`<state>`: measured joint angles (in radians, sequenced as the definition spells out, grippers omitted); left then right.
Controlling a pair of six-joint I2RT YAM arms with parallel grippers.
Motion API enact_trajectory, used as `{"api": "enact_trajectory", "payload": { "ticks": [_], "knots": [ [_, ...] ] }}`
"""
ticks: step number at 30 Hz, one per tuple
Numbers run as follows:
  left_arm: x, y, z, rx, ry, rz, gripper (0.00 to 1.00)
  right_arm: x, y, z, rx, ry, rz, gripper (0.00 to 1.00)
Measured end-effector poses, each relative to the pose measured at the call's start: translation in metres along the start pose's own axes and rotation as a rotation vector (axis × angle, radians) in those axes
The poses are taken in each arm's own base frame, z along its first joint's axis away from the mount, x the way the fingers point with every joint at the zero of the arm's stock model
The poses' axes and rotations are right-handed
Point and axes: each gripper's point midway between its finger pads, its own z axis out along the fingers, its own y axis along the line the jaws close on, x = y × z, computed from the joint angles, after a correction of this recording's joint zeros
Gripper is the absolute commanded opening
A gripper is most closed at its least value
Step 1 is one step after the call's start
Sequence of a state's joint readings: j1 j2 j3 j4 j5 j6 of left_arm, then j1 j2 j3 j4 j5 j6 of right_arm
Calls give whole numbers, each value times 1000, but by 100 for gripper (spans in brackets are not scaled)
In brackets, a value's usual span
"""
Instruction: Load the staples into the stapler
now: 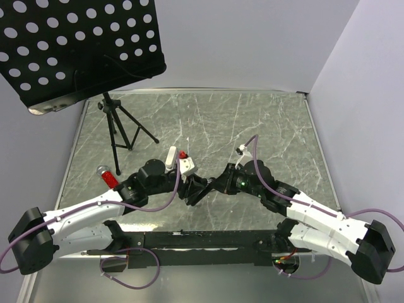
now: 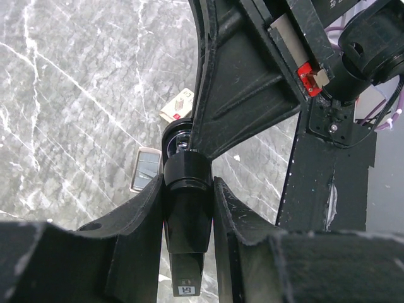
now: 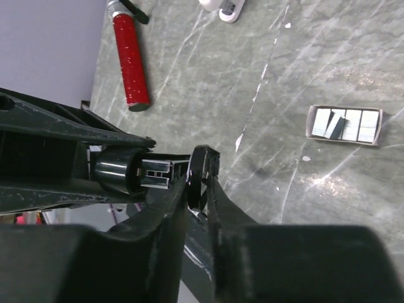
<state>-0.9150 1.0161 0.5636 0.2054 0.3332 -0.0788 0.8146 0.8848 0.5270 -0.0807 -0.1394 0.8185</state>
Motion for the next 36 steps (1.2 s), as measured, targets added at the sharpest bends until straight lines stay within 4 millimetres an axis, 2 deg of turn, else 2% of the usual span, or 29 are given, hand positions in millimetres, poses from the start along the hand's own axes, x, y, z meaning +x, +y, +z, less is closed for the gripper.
{"api": "enact_trajectory", "payload": {
  "ticks": [3, 8, 10, 12, 14, 17, 22, 28, 31, 32, 35, 36],
  "knots": [
    [-4, 0, 0, -4, -11, 12, 1, -2, 3, -2, -9, -10, 11, 0],
    [-25, -1, -7, -27, -80, 39, 1, -13, 15, -14, -61, -51, 27, 0],
    [-41, -3, -16, -42, -141, 58, 1, -23, 17, -23, -70, -93, 42, 0],
    [-61, -3, -33, -78, -234, 79, 1, -41, 2, -34, -37, -180, 89, 0],
    [-72, -3, -49, -108, -307, 88, 1, -55, -3, -46, -46, -251, 125, 0],
    [-74, 0, -65, -150, -376, 66, 1, -67, -8, -61, -46, -323, 149, 0],
    [-52, 15, -87, -259, -459, -78, 2, -77, -21, -79, -34, -410, 208, 0],
    [-14, 38, -106, -384, -559, -357, 24, -89, -19, -98, -72, -509, 285, 0],
    [1, 53, -114, -462, -612, -500, 46, -99, -21, -109, -71, -585, 304, 0],
    [3, 56, -116, -476, -621, -520, 60, -102, -21, -112, -71, -604, 309, 0],
    [6, 62, -120, -505, -650, -602, 75, -108, -23, -118, -66, -650, 330, 0],
    [7, 63, -120, -510, -656, -622, 77, -109, -23, -119, -68, -658, 336, 0]
  ]
}}
